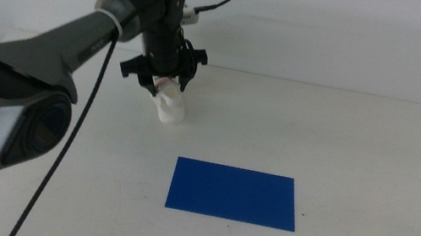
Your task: Use one arm to grab the shoe from the table and place it on the mat.
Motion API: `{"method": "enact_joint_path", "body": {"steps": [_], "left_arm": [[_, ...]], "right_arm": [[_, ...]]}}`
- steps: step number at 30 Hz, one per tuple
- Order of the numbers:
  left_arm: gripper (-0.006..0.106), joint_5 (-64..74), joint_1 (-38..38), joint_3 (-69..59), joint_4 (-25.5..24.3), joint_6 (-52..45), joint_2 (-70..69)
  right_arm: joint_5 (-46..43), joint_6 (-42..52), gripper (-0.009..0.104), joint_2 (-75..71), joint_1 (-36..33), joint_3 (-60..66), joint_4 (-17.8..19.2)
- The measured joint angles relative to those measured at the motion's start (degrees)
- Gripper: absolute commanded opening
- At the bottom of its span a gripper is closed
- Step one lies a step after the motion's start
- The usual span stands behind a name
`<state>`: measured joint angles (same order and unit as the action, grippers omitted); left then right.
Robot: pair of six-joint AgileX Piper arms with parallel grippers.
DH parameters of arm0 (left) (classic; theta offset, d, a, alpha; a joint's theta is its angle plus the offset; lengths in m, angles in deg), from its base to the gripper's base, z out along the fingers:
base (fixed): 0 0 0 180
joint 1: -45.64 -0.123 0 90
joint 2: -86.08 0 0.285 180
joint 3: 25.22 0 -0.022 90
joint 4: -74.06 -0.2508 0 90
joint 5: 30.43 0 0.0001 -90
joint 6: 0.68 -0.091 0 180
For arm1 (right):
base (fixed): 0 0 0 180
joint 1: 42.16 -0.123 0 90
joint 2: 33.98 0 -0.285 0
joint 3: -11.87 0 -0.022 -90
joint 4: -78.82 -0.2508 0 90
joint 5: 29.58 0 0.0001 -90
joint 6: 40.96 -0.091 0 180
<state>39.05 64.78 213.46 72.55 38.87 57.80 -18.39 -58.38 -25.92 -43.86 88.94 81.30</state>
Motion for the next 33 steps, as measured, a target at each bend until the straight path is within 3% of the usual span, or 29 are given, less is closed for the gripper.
{"method": "enact_joint_path", "body": {"steps": [4, 9, 15, 20, 29, 33], "left_arm": [[-0.002, 0.4, 1.6, -4.3, 0.1, 0.0, -6.6], [-0.002, -0.3, 9.2, -17.1, -5.1, 6.8, -17.5], [-0.002, -9.4, 19.5, -33.7, -6.4, 22.4, -24.9], [-0.002, -13.6, 24.9, -37.6, -8.7, 34.1, -24.5], [-0.002, -14.3, 25.9, -37.7, -8.5, 30.6, -24.4], [-0.002, -16.5, 25.9, -37.7, -11.0, 28.3, -24.4]], "right_arm": [[0.0, 0.0, 0.079, 0.0, 0.0, 0.0, 0.0], [0.0, 0.0, 0.079, 0.0, 0.0, 0.0, 0.0], [0.0, 0.0, 0.079, 0.0, 0.0, 0.0, 0.0], [0.0, 0.0, 0.079, 0.0, 0.0, 0.0, 0.0], [0.0, 0.0, 0.079, 0.0, 0.0, 0.0, 0.0], [0.0, 0.0, 0.079, 0.0, 0.0, 0.0, 0.0]]}}
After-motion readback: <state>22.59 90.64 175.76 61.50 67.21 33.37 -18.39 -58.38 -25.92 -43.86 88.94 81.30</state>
